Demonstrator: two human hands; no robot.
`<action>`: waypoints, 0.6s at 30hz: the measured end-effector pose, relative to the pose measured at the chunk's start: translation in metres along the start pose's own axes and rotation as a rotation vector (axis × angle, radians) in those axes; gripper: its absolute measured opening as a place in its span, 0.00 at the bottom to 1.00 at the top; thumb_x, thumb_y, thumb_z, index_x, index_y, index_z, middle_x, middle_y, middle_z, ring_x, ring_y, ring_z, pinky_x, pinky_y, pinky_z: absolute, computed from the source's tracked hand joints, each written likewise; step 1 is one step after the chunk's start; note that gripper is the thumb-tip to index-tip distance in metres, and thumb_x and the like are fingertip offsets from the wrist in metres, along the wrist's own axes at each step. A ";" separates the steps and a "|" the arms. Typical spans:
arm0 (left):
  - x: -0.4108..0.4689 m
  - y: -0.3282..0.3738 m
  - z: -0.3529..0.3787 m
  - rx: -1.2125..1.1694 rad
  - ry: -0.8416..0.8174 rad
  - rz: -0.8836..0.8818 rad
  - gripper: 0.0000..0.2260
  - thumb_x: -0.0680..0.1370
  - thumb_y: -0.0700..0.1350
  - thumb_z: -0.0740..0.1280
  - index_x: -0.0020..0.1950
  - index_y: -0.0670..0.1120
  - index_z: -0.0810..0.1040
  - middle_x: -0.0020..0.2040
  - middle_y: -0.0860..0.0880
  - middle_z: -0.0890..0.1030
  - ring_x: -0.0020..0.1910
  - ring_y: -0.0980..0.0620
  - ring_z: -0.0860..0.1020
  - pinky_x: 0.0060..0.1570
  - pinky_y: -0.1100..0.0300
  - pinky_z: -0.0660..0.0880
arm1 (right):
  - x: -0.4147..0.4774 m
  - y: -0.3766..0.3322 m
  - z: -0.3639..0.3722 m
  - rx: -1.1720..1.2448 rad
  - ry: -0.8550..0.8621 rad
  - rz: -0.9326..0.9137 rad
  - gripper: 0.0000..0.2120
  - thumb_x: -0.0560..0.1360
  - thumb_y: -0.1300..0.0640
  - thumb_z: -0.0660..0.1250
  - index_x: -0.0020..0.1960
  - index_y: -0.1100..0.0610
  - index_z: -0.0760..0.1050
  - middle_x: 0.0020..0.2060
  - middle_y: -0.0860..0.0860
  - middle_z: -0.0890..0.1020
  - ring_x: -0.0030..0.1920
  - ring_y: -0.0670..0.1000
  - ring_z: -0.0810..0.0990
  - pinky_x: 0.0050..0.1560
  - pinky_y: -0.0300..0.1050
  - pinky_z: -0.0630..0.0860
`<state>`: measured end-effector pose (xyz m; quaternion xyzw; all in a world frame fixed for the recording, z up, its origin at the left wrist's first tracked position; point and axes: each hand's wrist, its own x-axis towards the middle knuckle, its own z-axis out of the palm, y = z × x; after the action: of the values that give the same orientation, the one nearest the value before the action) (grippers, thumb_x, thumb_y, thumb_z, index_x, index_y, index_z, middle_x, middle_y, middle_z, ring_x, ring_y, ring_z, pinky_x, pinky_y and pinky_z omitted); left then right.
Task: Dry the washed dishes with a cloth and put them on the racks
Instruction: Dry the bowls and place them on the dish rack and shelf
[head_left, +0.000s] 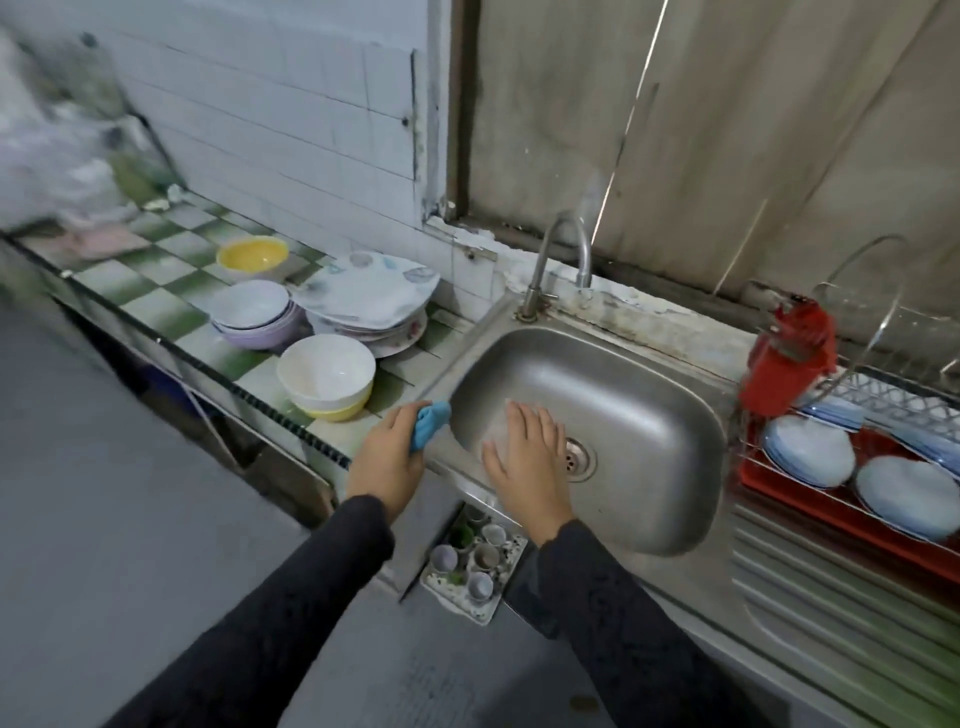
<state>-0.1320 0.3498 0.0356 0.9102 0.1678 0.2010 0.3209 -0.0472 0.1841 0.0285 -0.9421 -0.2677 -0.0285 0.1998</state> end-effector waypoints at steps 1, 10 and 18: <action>-0.001 -0.009 -0.007 0.003 0.007 -0.017 0.23 0.73 0.32 0.66 0.67 0.46 0.74 0.62 0.44 0.78 0.56 0.42 0.77 0.49 0.59 0.69 | 0.003 -0.009 0.007 0.002 0.011 -0.016 0.28 0.83 0.47 0.57 0.79 0.58 0.60 0.76 0.55 0.67 0.79 0.58 0.58 0.79 0.57 0.51; 0.004 -0.100 -0.066 -0.001 0.147 -0.220 0.21 0.72 0.32 0.66 0.64 0.46 0.76 0.59 0.46 0.79 0.55 0.45 0.77 0.51 0.60 0.70 | 0.057 -0.108 0.068 0.074 0.002 -0.203 0.22 0.77 0.53 0.65 0.67 0.62 0.74 0.61 0.58 0.79 0.64 0.60 0.75 0.66 0.55 0.71; 0.057 -0.177 -0.096 0.004 0.176 -0.267 0.19 0.76 0.36 0.66 0.64 0.50 0.75 0.61 0.50 0.78 0.55 0.49 0.77 0.54 0.54 0.75 | 0.133 -0.174 0.125 0.112 -0.160 -0.214 0.24 0.81 0.51 0.61 0.75 0.60 0.66 0.69 0.58 0.72 0.70 0.58 0.68 0.69 0.52 0.66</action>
<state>-0.1594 0.5545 0.0038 0.8593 0.3152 0.2351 0.3270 -0.0301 0.4338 -0.0026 -0.8948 -0.3831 0.0407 0.2258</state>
